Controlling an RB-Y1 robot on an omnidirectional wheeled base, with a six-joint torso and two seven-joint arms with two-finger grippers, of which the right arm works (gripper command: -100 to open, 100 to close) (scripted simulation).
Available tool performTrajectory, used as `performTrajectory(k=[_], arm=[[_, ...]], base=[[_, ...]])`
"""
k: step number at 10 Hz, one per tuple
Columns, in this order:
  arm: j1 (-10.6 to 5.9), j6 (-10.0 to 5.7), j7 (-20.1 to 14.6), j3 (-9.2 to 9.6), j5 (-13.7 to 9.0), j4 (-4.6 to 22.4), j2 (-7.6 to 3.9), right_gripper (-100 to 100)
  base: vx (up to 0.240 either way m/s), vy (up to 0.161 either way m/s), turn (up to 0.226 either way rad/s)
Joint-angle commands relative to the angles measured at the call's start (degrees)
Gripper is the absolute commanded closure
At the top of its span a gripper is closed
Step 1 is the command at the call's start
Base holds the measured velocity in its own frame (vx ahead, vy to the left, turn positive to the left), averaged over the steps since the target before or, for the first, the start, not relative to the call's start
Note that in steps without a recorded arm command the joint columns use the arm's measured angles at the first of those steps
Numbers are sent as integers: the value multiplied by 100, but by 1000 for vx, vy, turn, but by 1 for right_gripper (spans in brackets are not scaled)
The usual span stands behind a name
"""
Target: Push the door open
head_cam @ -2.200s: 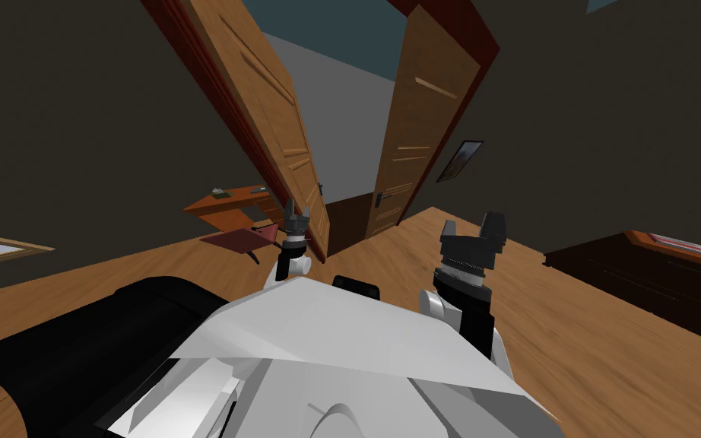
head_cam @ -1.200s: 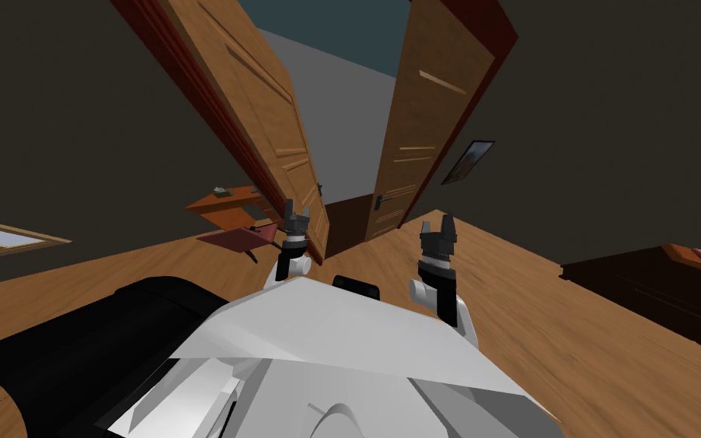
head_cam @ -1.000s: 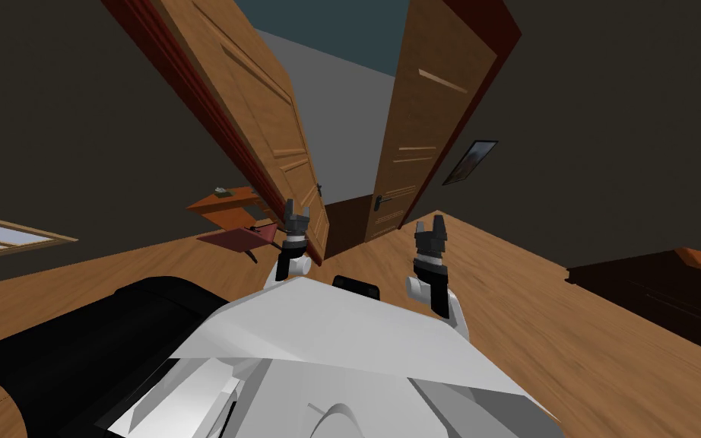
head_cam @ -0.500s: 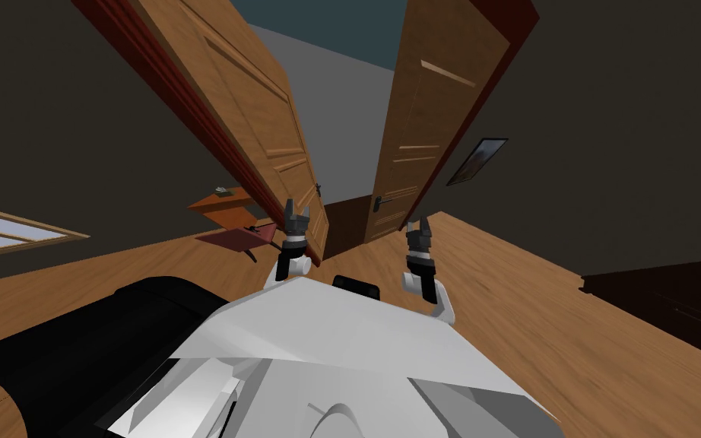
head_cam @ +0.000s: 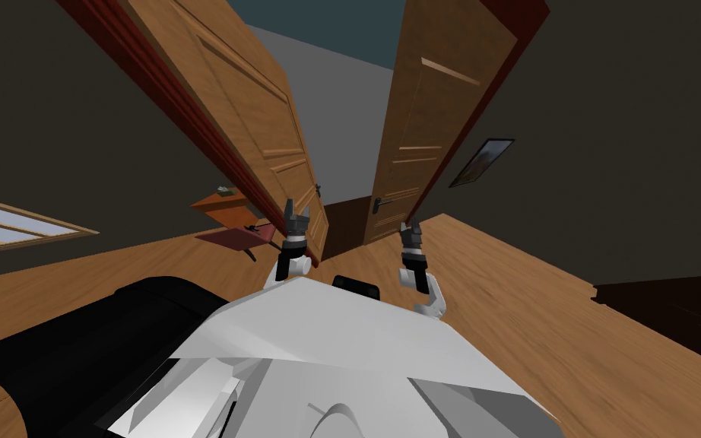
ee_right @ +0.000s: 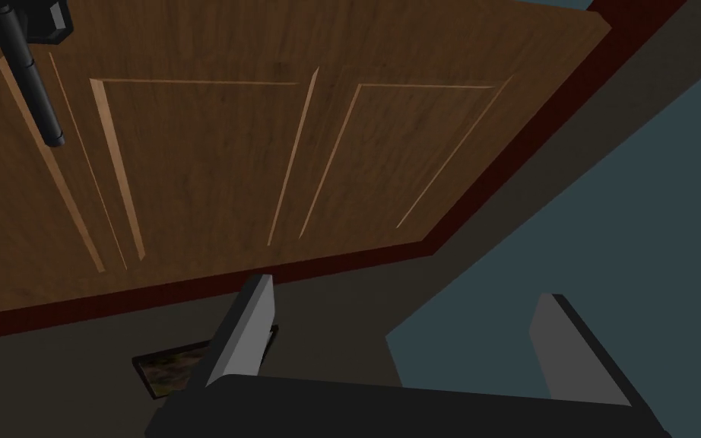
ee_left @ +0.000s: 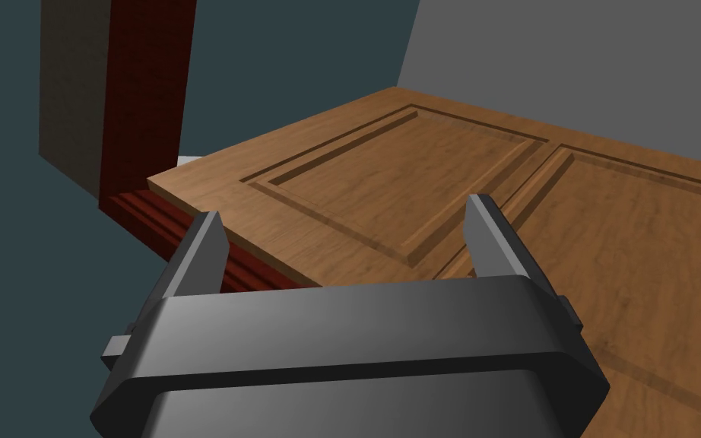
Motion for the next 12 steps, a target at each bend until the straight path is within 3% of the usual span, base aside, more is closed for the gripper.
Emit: performTrajectory(k=[1,2,3,4,5,6,7,9,10,12], arm=[[-162,-20,-104,18,51,286,-44,-100],[-310,-44,-184,37,99,450,-71,-100],[-310,-44,-184,37,99,545,-71,-100],[-460,-69,-265,55,147,770,-97,-100],[-460,-69,-265,55,147,797,-97,-100],[-612,-95,-348,74,197,993,-122,-100],[-612,-95,-348,74,197,1056,-122,-100],[-918,-146,-514,112,295,1456,-171,-100],[-918,-146,-514,112,295,1573,-171,-100],[-1223,-197,-680,150,394,1964,-216,-100]], base=[[37,-51,34],[57,-75,66],[50,-70,43],[62,-68,39],[52,-48,27],[52,-52,42],[41,-46,31],[51,-64,57],[53,-61,32],[59,-84,58]])
